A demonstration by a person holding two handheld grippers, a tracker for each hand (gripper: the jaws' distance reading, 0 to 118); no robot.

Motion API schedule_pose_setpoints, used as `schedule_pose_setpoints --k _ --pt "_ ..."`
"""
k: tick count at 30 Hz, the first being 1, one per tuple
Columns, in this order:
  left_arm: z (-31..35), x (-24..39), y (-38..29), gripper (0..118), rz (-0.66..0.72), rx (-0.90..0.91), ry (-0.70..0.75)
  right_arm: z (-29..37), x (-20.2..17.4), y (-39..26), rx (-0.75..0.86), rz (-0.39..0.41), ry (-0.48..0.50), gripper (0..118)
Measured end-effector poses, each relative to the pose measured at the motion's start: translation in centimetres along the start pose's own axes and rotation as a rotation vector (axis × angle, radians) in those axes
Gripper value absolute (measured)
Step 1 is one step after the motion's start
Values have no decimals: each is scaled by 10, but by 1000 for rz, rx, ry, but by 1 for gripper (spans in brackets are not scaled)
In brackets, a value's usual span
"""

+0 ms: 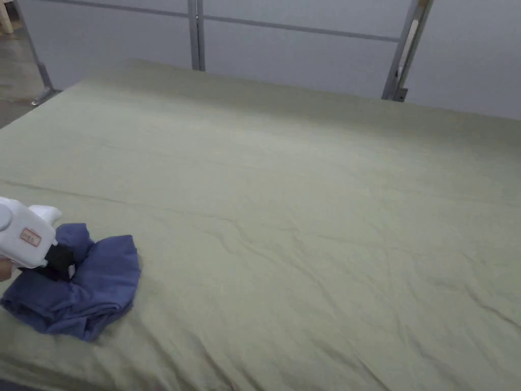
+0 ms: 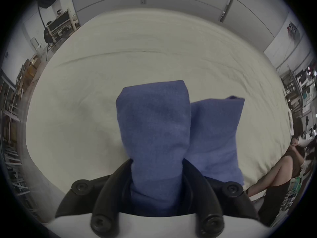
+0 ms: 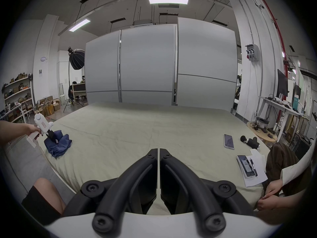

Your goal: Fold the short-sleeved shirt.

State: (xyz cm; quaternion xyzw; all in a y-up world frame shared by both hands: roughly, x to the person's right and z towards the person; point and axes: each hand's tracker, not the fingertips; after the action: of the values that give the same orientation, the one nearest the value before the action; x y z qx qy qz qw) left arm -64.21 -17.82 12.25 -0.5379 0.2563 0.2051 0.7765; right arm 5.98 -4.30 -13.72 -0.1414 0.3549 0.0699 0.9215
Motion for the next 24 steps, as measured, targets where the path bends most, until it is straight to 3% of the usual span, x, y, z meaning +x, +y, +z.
schedule_pose_setpoints --k 2,3,6,10,12,15,16,17,19,20,24 --pt "-11 0 -2 27 -3 4 14 -3 -2 2 -7 -8 18 5" --pt "-17 -3 -3 44 -6 9 24 -4 -3 4 -5 -11 30 5" --pt "-7 -8 -7 118 -56 28 80 -4 -3 12 13 -53 105 5" --pt "55 -1 -18 118 24 79 71 -2 -7 23 35 -32 130 5" --pt "97 15 -26 118 54 187 91 -1 -8 27 50 -28 137 5" --pt "145 52 -28 118 22 282 83 -1 -6 31 67 -40 170 5" --pt "166 76 -35 117 -12 337 75 -1 -6 31 74 -31 173 5" --pt "181 97 -41 106 -47 407 53 -1 -6 33 70 -20 173 5" --pt "212 162 -56 28 -72 539 -11 1 -6 33 64 -2 175 5" --pt "222 187 -63 8 -77 611 -1 3 -5 34 64 1 178 5" --pt "243 280 -87 2 -182 901 -13 17 2 35 67 38 97 5"
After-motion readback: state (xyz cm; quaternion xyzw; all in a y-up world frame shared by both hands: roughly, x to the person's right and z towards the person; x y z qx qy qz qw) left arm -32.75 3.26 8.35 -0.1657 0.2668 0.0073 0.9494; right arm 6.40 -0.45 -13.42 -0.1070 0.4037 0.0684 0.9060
